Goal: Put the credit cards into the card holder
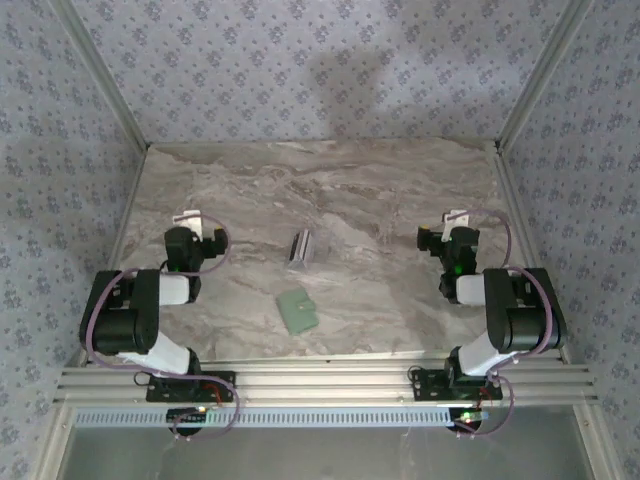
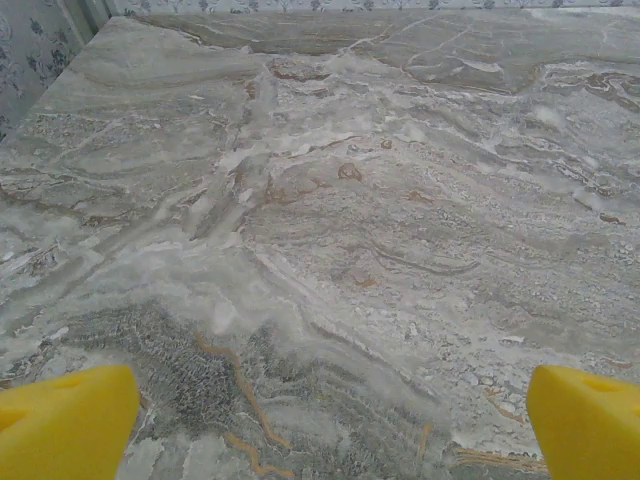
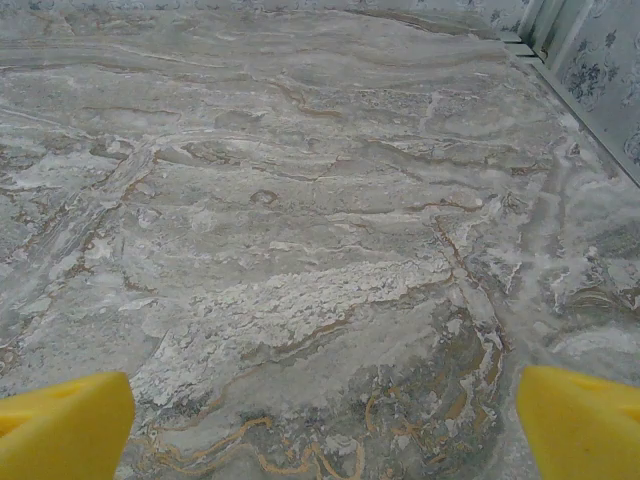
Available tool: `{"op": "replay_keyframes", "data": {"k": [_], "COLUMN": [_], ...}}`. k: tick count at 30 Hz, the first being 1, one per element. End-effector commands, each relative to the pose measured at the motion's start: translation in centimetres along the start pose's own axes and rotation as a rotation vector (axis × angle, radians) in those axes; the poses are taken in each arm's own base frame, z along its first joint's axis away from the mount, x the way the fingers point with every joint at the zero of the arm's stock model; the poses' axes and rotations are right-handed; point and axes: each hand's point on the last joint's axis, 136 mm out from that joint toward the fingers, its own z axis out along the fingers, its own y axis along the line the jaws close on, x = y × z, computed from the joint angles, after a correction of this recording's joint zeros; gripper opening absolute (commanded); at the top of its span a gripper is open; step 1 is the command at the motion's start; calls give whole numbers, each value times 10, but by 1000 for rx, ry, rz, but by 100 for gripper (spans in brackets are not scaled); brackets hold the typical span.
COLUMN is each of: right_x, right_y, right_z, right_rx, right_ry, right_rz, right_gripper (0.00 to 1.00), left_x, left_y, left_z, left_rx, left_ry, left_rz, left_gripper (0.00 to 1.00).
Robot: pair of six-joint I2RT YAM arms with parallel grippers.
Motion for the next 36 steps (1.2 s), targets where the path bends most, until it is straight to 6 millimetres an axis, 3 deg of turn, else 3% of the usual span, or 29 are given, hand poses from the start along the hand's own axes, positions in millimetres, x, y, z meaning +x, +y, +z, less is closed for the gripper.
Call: {"op": "replay_keyframes", "data": {"k": [1,33,36], "right_x": [-6,-5,-9], "right_y": [-2,-1,-4], "right_z": [-1,2,-2], "right_rx": [15,-34,36], "right_ry": [-22,-4,-18], "right_rz": [-9,18,-5], "right_gripper": [100,100,100], "left_x": [-10,-10,-13], "left_y": [-2,2,3], "left_z": [2,4,0], "left_rx": [2,60,42], "left_ry": [-26,-18,-31], "left_rz": [15,-36,-30], "left_gripper": [100,99,100]}}
